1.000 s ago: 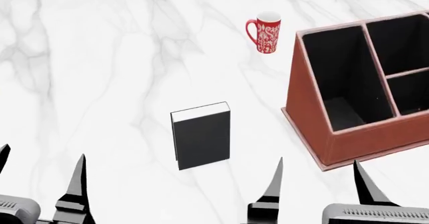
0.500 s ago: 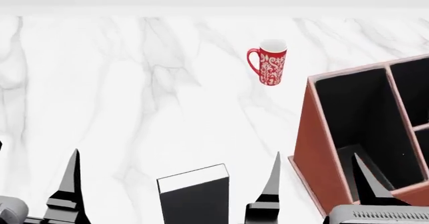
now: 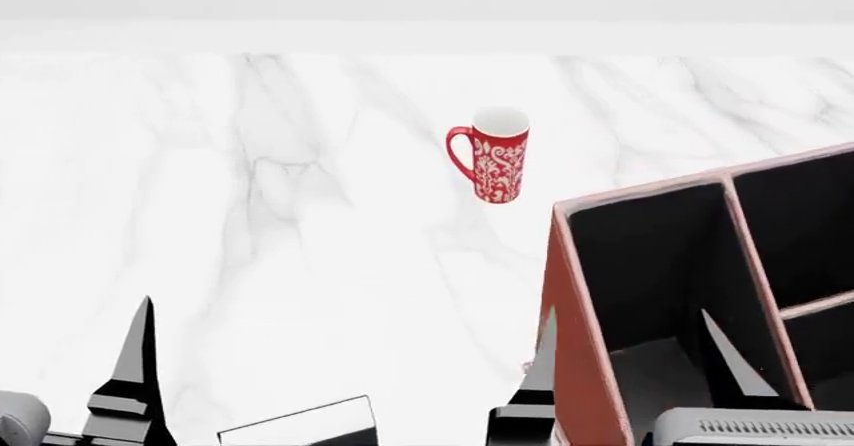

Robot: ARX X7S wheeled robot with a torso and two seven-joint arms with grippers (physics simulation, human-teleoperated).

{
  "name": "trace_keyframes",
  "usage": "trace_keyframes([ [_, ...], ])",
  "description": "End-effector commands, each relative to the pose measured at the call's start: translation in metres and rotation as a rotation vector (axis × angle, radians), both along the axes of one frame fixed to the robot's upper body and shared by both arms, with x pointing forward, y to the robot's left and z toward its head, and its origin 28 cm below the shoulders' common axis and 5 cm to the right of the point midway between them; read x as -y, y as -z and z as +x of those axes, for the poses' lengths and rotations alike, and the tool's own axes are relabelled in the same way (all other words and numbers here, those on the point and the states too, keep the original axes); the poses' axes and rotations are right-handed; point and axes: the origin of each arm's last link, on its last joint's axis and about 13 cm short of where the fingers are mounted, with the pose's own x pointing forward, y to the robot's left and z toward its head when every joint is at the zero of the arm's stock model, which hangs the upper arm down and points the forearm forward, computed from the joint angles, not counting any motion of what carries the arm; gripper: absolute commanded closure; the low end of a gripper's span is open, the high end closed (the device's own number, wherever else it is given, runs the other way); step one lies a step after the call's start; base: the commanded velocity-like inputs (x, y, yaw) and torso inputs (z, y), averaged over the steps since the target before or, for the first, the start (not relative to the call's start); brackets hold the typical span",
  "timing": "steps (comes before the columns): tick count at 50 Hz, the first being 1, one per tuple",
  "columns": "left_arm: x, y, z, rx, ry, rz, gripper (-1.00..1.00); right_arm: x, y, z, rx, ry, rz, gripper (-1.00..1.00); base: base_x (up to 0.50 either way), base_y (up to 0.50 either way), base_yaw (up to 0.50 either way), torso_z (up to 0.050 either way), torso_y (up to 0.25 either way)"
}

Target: Pick up the book and place it in the left compartment of the caddy.

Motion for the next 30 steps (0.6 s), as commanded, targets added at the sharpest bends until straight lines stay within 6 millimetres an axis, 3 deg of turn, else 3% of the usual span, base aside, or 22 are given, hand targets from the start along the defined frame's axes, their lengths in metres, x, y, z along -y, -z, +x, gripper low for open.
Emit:
trace_keyframes([
  [1,0.0010,-0.0007,-0.0005,0.000,0.006,-0.005,-1.00,0.0012,0.0001,0.0003,-0.004,0.004,-0.001,-1.00,0.00,-0.50,0.00,0.000,0.000],
  [8,0.0011,-0.0009,-0.0010,0.001,0.008,-0.004,-1.00,0.0019,0.0017,0.0010,-0.004,0.010,-0.002,-1.00,0.00,-0.50,0.00,0.000,0.000],
  [12,0.0008,0.0003,-0.0004,0.000,0.006,-0.003,-1.00,0.0029,-0.0008,0.0017,0.022,0.071,-0.026,-1.00,0.00,-0.03,0.00,0.000,0.000],
  [16,0.0000,0.0000,-0.0003,0.000,0.002,-0.007,-1.00,0.0016,-0.0061,-0.0041,0.070,0.001,-0.004,-1.00,0.00,0.00,0.00,0.000,0.000],
  [30,-0.0065,0.0009,0.0032,0.003,-0.017,-0.001,-1.00,0.0003,0.0001,0.0020,0.028,0.028,-0.017,-1.00,0.42,0.00,0.00,0.000,0.002],
])
